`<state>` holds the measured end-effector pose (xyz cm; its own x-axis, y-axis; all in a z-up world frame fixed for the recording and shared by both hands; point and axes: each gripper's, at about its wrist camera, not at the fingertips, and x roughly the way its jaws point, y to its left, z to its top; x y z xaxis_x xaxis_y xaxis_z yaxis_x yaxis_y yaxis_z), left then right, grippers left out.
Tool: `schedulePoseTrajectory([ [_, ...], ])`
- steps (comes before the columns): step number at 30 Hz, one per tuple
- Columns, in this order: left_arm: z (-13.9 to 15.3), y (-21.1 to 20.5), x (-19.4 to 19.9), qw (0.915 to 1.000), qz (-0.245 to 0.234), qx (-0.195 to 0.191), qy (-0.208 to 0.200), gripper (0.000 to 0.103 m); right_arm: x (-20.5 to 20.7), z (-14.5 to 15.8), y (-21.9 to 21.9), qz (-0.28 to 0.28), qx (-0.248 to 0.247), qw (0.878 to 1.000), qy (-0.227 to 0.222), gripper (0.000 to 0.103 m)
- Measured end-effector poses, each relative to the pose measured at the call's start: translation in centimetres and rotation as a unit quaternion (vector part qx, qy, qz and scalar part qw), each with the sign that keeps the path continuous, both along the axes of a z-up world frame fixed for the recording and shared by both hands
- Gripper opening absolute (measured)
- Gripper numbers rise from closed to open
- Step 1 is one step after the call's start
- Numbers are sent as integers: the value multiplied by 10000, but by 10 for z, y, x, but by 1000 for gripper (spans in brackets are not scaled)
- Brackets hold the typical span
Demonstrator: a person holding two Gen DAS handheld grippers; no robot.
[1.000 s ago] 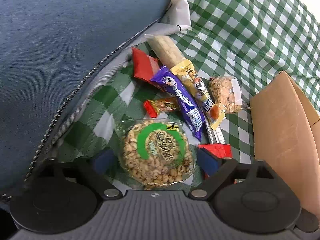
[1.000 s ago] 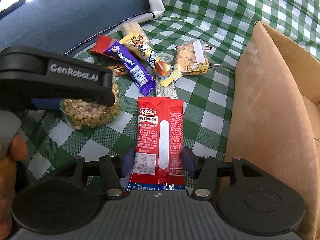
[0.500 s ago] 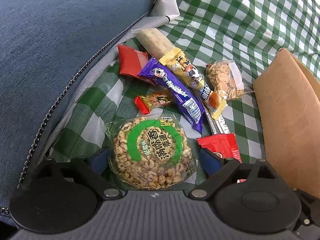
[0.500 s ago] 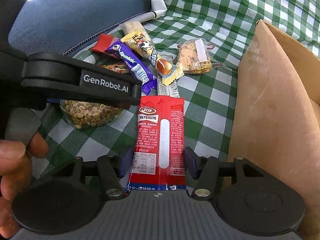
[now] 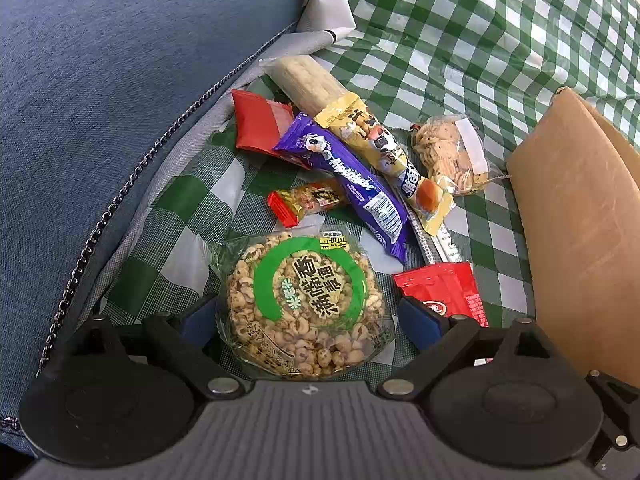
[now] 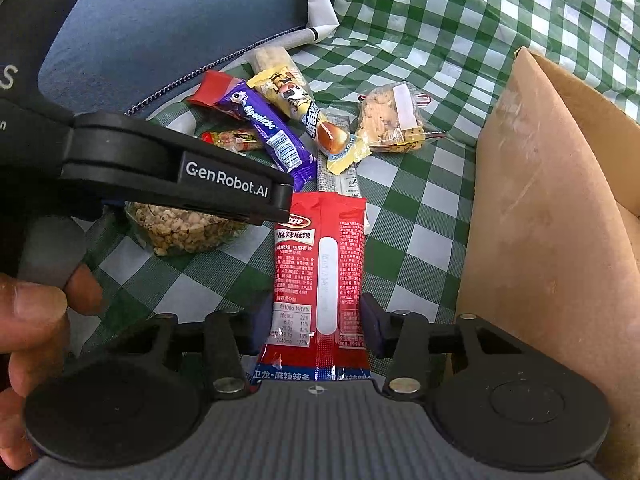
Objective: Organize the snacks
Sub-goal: 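Grasp the round peanut cake with the left tool while the right tool grasps the red pack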
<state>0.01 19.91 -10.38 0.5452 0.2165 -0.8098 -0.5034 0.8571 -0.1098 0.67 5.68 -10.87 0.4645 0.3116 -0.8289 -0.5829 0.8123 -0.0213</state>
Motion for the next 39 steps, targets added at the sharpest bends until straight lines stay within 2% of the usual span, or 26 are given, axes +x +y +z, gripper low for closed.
schedulePoseTrajectory([
  [28,-2,0,2,10000,-50,67,17,96,0,1,0,19,1,10000,-22,48],
  [34,-1,-1,1,9999,-82,126,-11,90,0,0,0,21,6,10000,-32,48],
  [39,4,0,-2,9997,-71,207,-80,88,-1,8,1,-14,63,9997,-240,46],
])
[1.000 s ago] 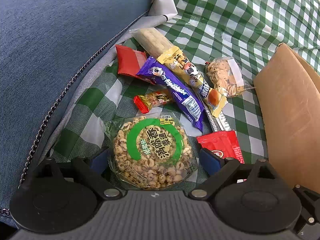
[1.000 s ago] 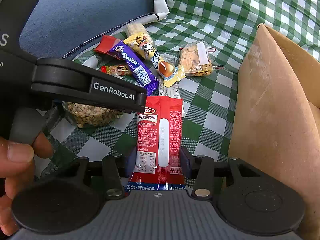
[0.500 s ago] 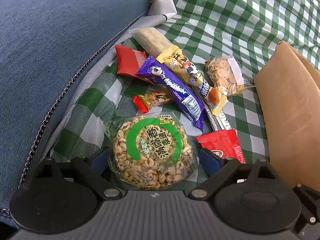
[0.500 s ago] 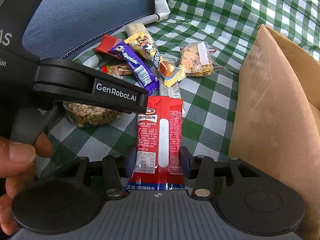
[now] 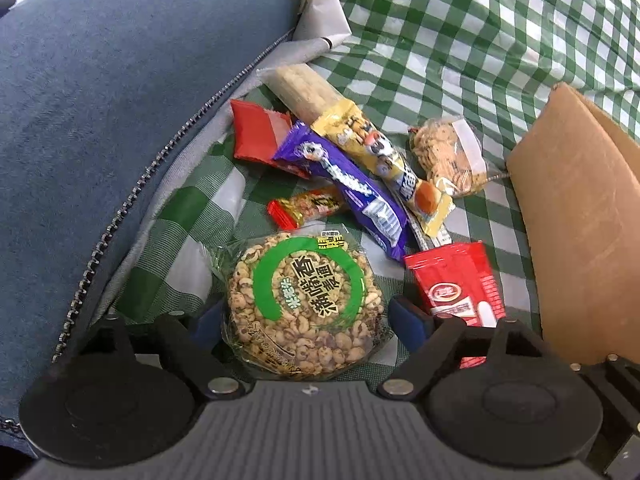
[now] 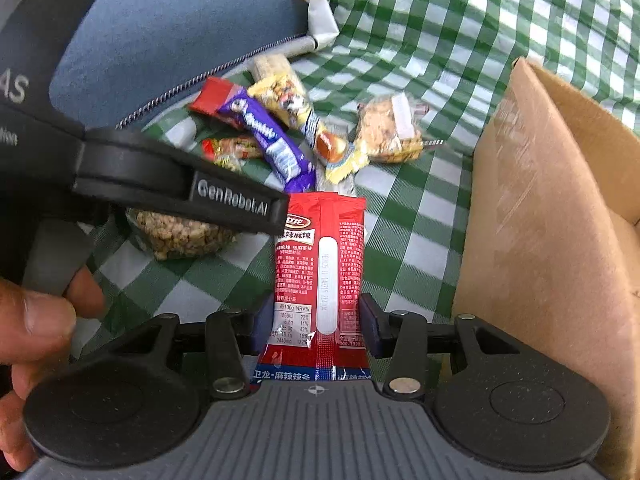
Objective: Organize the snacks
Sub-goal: 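Grasp the round peanut cake with the left tool while the right tool grasps the red pack, then carry both snacks over the box and open both tools to drop them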
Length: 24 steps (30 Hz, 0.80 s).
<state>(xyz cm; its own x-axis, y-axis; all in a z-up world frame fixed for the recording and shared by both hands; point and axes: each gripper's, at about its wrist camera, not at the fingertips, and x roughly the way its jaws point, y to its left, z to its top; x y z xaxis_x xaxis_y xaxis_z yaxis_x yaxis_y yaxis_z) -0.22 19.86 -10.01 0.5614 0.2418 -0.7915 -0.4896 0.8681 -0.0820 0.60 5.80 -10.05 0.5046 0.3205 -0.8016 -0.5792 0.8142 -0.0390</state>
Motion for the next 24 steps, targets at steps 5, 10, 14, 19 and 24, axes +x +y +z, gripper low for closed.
schedulePoseTrajectory([
  [5,13,3,-9,9997,42,-33,-247,88,-2,9,-2,-30,4,9998,-211,46],
  [10,33,2,-17,9988,128,-68,-472,88,-5,25,-8,-76,37,9989,-459,45],
  [14,55,-3,-24,9970,170,-55,-752,88,-7,46,-16,-65,198,9960,-868,45],
  [19,79,-13,-30,9942,165,-53,-1060,88,-5,78,-33,-345,554,9932,-968,45],
  [24,101,-28,-33,9914,33,-95,-1308,88,-3,107,-60,-568,796,9884,-1164,45],
])
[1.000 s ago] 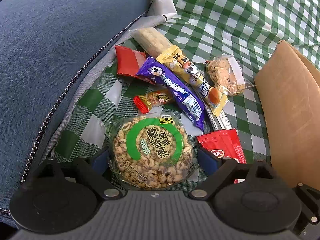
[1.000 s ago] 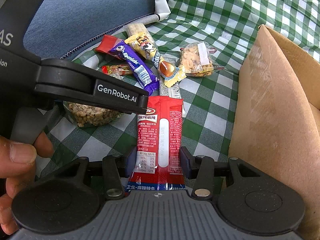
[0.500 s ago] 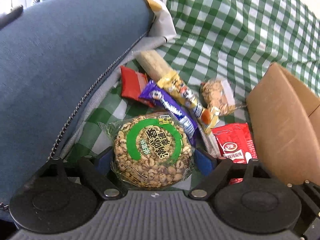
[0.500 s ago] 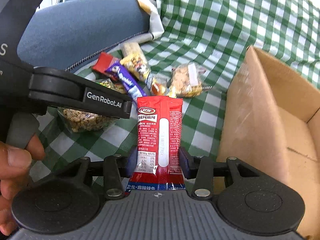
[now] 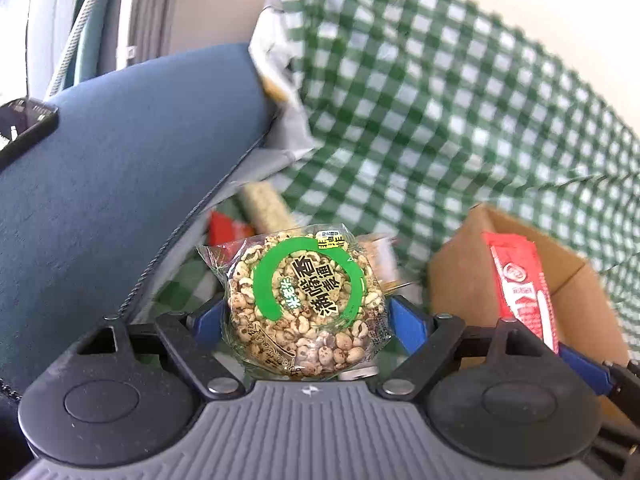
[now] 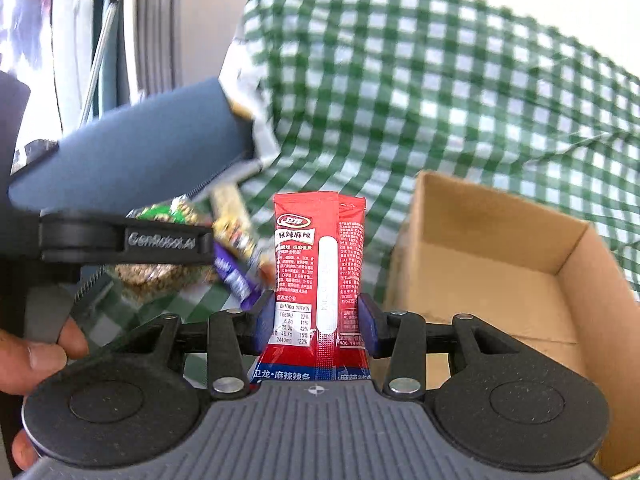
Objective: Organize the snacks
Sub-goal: 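Carry both snacks over the box and open both tools to drop them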
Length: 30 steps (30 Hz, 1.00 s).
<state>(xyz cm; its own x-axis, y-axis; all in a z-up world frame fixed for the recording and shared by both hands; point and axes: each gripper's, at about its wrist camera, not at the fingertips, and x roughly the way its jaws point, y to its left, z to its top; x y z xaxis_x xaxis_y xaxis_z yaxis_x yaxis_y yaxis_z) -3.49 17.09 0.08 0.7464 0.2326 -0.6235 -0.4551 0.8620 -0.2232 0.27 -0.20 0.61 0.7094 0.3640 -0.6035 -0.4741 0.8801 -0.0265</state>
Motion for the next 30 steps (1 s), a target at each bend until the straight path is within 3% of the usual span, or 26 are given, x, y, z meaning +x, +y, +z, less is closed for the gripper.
schedulePoseTrajectory([
  [6,23,-29,0,9991,-347,42,-255,88,11,29,-51,-297,119,9985,-441,45],
  [12,45,-71,12,9933,-1118,-2,-309,88,24,46,-117,-774,-132,9925,-940,45],
  [18,65,-129,46,9764,-2087,297,-474,88,42,24,-169,-1538,-112,9854,-725,45],
  [21,54,-154,52,9659,-2453,557,-623,88,45,12,-183,-1717,-85,9839,-496,45],
  [24,20,-171,44,9551,-2713,993,-660,88,38,9,-195,-1813,-82,9821,-509,45],
  [26,10,-177,47,9569,-2712,941,-435,88,39,6,-201,-1871,-96,9811,-489,45],
  [27,8,-177,49,9569,-2734,829,-518,88,40,5,-203,-1894,-94,9807,-466,45],
  [30,4,-184,56,9545,-2741,1014,-592,88,44,1,-209,-1943,-168,9798,-445,45],
])
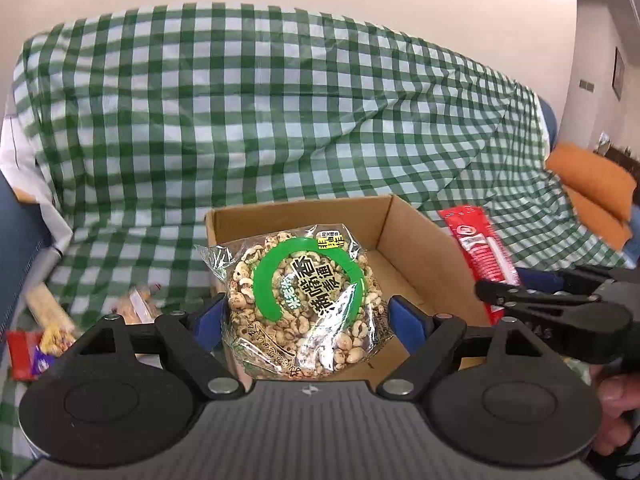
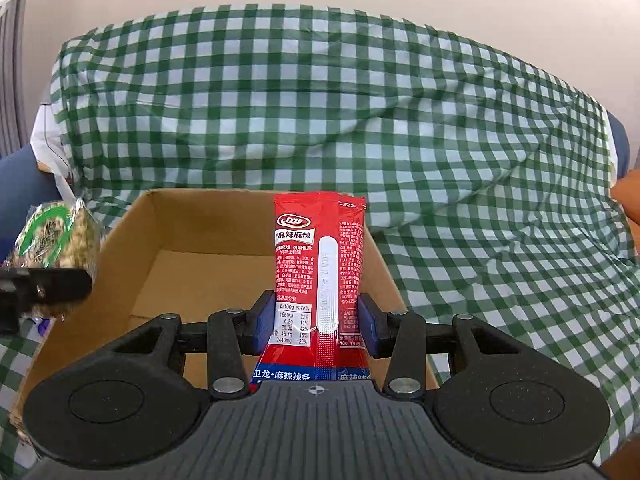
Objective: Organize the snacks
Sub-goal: 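Carry both snacks over the box and open both tools to drop them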
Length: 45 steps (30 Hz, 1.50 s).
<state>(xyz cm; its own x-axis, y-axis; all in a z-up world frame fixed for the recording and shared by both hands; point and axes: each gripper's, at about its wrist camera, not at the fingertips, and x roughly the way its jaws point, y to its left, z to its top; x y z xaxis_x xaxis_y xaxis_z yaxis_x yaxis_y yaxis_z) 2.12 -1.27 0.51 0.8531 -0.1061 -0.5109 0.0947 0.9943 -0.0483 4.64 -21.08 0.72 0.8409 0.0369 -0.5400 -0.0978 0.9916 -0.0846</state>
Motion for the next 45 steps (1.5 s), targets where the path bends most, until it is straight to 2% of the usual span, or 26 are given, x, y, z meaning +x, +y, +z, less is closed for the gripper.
schedulePoseTrajectory([
  [4,-12,-5,12,9997,-13,-177,192,88,5,-4,-8,-131,9,9999,51,45],
  [7,-12,-8,17,9998,-62,-94,149,88,14,-6,-1,-120,-2,9999,72,45],
  [18,-15,-1,28,9995,-17,-212,213,88,30,-12,12,33,-152,9999,38,45],
  [26,-11,-7,23,9998,-147,-157,-10,88,30,-10,12,45,-309,9994,-146,45],
  [28,-9,-9,21,9994,-262,-195,-118,89,30,-10,11,37,-306,9994,-161,45],
  [29,-8,-10,19,9992,-293,-195,-170,92,30,-9,10,24,-290,9994,-179,46],
  [30,-7,-10,19,9991,-320,-183,-220,99,28,-9,10,2,-295,9994,-203,47],
  [31,-6,-10,19,9990,-345,-173,-229,103,29,-8,10,-53,-328,9992,-234,51],
  [32,-7,-10,20,9990,-343,-173,-222,103,28,-8,10,-133,-374,9989,-242,67],
  [34,-8,-5,22,9996,-163,-155,-178,103,30,-8,6,-381,-420,9982,-211,92],
  [37,-11,9,26,9992,351,-188,-88,103,37,-10,-8,-695,-259,9972,2,93],
  [40,-20,28,35,9952,905,-241,270,103,46,-19,-20,-1048,-268,9934,392,93],
  [43,-30,47,41,9902,1110,-566,626,102,55,-34,-29,-1286,-447,9871,844,93],
  [45,-35,52,41,9890,999,-747,795,100,55,-40,-31,-1320,-491,9854,955,93],
])
